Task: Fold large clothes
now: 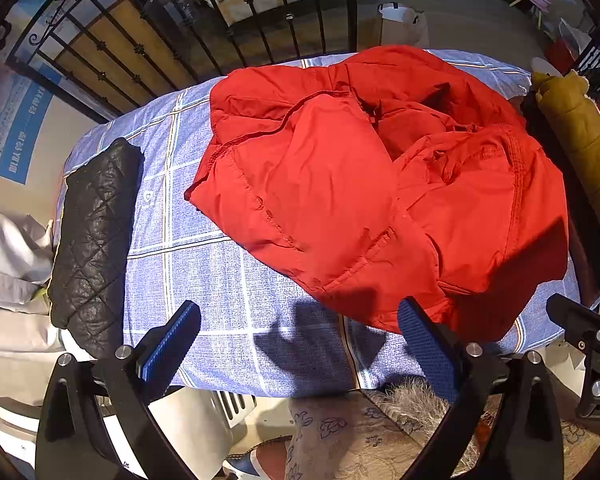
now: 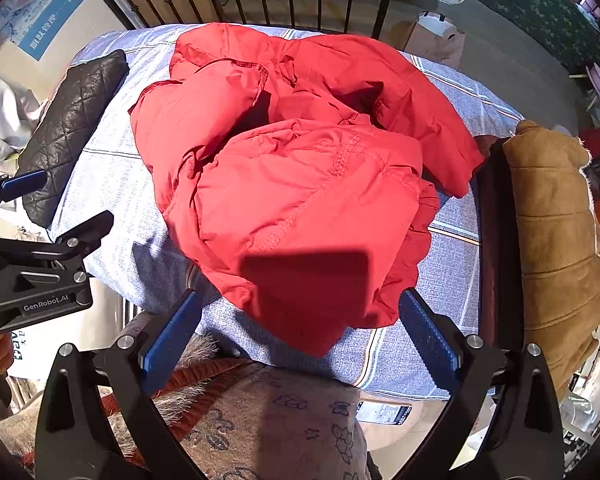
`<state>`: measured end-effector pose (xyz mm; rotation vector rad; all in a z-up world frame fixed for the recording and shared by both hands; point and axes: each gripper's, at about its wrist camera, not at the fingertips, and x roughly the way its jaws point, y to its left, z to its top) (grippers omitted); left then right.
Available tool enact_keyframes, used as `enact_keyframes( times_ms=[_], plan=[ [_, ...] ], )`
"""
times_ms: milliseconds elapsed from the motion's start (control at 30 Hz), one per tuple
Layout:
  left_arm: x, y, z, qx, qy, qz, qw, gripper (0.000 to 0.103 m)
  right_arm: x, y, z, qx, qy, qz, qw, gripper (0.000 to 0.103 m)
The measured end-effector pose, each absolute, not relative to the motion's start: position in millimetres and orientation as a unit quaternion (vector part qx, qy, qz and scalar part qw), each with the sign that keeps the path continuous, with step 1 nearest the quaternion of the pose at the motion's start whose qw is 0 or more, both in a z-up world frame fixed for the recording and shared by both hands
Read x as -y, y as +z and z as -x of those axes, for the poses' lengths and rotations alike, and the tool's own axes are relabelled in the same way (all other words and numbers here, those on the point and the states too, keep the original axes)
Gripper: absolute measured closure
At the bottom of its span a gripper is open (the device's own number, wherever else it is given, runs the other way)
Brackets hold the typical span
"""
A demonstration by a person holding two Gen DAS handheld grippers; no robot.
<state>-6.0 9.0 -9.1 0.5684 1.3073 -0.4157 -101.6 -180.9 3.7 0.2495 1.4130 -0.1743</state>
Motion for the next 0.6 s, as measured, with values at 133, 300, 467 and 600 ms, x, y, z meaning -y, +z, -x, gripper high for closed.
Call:
enact_keyframes(
  times_ms=[133,300,467,600],
  plan=[
    [-9.5,-8.9,5.6,-0.595,-0.19,-0.259,0.737,0.006,180.3,3.9,101.6,-0.647,-0.08,-0.114,0.75,0.006],
    [-9.5,-9.2,5.9,-0.595,-0.19,-0.259,0.736,0.006,180.4,3.9,101.6,-0.646,-0.08,-0.114,0.75,0.006],
    [-9.7,-9.7,5.2,-0.594,-0.188,-0.262,0.736,0.006,180.5,3.6,101.7,-0.647,-0.08,-0.115,0.75,0.006],
    [-10.4,-11.6,4.5,-0.595,-0.193,-0.262,0.735,0.006,180.2,4.1,101.9,-0.646,-0.079,-0.115,0.75,0.006]
  ],
)
